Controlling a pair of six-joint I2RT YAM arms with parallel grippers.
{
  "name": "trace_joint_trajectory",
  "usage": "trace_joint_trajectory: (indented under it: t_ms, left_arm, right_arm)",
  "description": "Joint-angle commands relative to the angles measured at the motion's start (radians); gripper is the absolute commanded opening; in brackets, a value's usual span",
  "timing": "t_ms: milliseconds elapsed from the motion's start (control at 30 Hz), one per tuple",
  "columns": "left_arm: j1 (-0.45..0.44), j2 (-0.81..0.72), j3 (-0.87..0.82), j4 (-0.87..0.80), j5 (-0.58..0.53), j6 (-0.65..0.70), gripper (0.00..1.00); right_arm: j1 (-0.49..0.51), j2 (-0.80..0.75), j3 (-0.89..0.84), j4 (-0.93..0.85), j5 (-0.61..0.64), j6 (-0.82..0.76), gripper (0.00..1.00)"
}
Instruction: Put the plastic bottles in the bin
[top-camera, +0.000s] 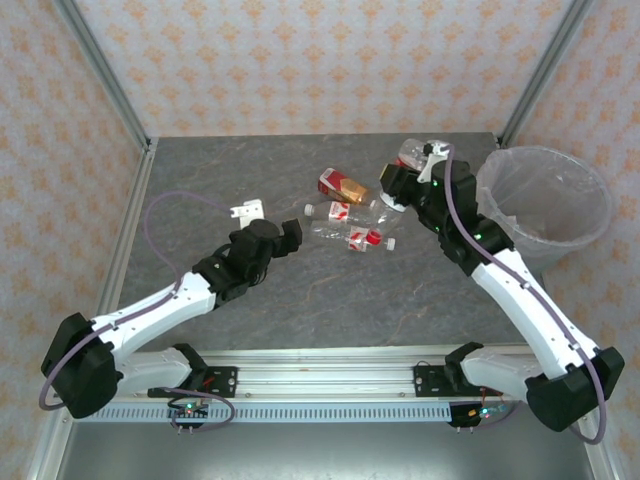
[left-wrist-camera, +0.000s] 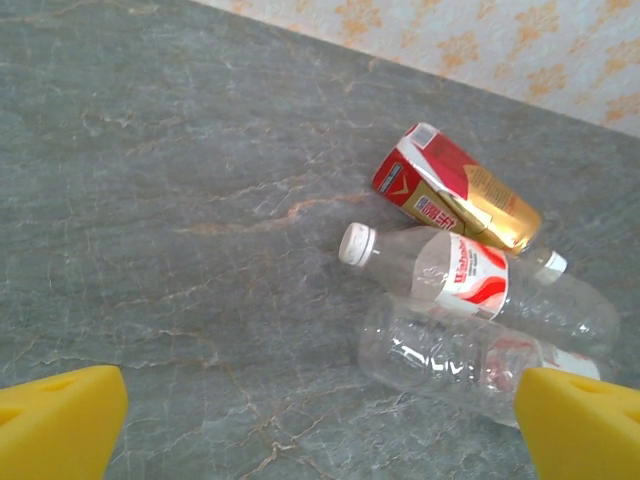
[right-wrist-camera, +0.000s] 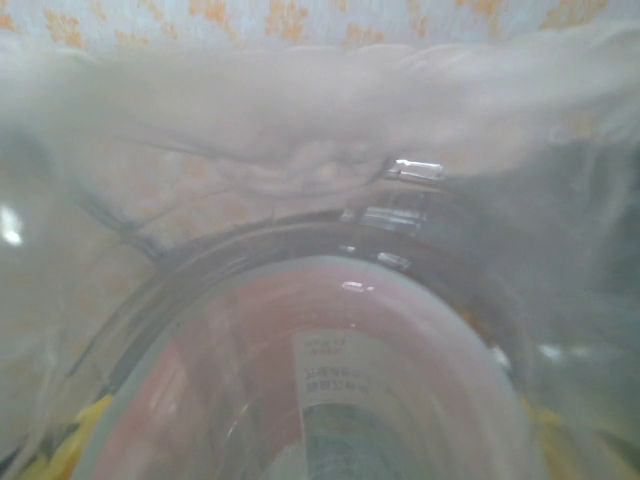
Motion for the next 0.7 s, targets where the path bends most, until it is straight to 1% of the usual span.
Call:
trace_joint_trajectory:
  t_ms: [0,300,433,567,667]
  left_arm:
    - [0.005,0.015,0.040,-0.030,-0.039,-0.028,1.00]
    - [0.005,0.048,0.058,-0.040,-0.030,-0.035,1.00]
    - [0.005,0.063,0.068,-0.047,-0.022,-0.037,1.00]
    - [0.005,0.069,0.072,-0.054,-0.021,-0.049,1.00]
    - [0.004,0.067,0.069,-0.058,-0.021,-0.055,1.00]
  right_arm:
    - [0.006,-0.035,0.056,-0.070,0.084,-0.083,0.45]
    - [0.005,-0.083,0.125,-0.108,0.223,-0.203,0.44]
    - [0.005,-0.093,0.145,-0.055,0.289,-0.278,0.44]
    - [-0.005,-0.102,0.123,0.053,0.393,-0.361,0.43]
    - [-0.059,-0.109,0.119,0.099,0.388,-0.357,0.43]
